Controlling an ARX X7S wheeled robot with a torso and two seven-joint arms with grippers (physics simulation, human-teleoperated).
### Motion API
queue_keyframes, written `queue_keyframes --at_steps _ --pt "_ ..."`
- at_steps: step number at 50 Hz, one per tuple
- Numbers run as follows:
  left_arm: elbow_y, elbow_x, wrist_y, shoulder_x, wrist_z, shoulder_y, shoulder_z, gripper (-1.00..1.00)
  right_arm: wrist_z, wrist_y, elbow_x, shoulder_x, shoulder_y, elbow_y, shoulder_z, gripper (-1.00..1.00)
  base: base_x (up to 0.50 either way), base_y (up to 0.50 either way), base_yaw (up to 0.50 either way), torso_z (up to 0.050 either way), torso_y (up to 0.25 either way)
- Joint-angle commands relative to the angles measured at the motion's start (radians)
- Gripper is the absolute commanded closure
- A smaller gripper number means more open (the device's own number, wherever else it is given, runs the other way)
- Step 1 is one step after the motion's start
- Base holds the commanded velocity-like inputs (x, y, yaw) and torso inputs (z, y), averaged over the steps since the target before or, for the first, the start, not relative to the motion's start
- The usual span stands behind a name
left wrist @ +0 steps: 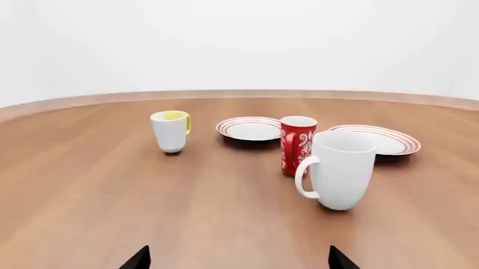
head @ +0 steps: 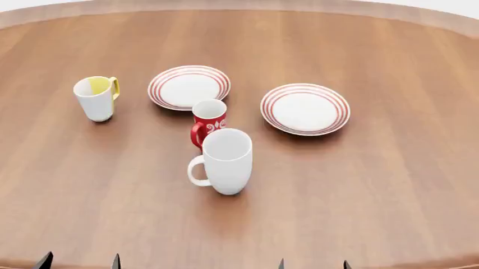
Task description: Put the white mug on the left plate.
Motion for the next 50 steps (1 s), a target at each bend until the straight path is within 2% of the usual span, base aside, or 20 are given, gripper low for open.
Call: queue_keyframes --at_steps 1,6,14,20,24,50 --pt "0.019 0.0 -0.016 -0.004 -0.007 0.003 0.0 -1.0 0.056 0.016 0.047 0.047 -0.004 -0.022 -0.055 -1.0 0.0 0.0 0.0 0.0 0.0" --pt "-0.04 0.005 0.02 -0.027 -0.06 -0.011 0.046 -1.0 0.118 0.008 0.037 0.045 0.031 0.065 -0.043 -1.0 0.0 0.0 0.0 0.0 0.0" --pt "0.083 -0.002 -0.007 -0.064 -0.083 0.045 0.056 -1.0 0.134 0.026 0.038 0.07 -0.009 -0.024 -0.06 -1.0 0.0 0.0 0.0 0.0 0.0" --pt "0.235 -0.029 -0.032 -0.081 -0.09 0.115 0.048 -1.0 0.161 0.05 0.004 0.091 -0.067 -0.177 -0.076 -1.0 0.04 0.0 0.0 0.0 0.0" --pt "0.263 -0.037 -0.032 -0.088 -0.094 0.131 0.052 -1.0 0.166 0.053 0.01 0.099 -0.085 -0.213 -0.077 -1.0 0.14 0.0 0.0 0.0 0.0" --pt "0.196 -0.062 -0.005 -0.118 -0.122 0.1 0.086 -1.0 0.191 0.03 0.025 0.124 -0.068 -0.184 -0.121 -1.0 0.36 0.0 0.0 0.0 0.0"
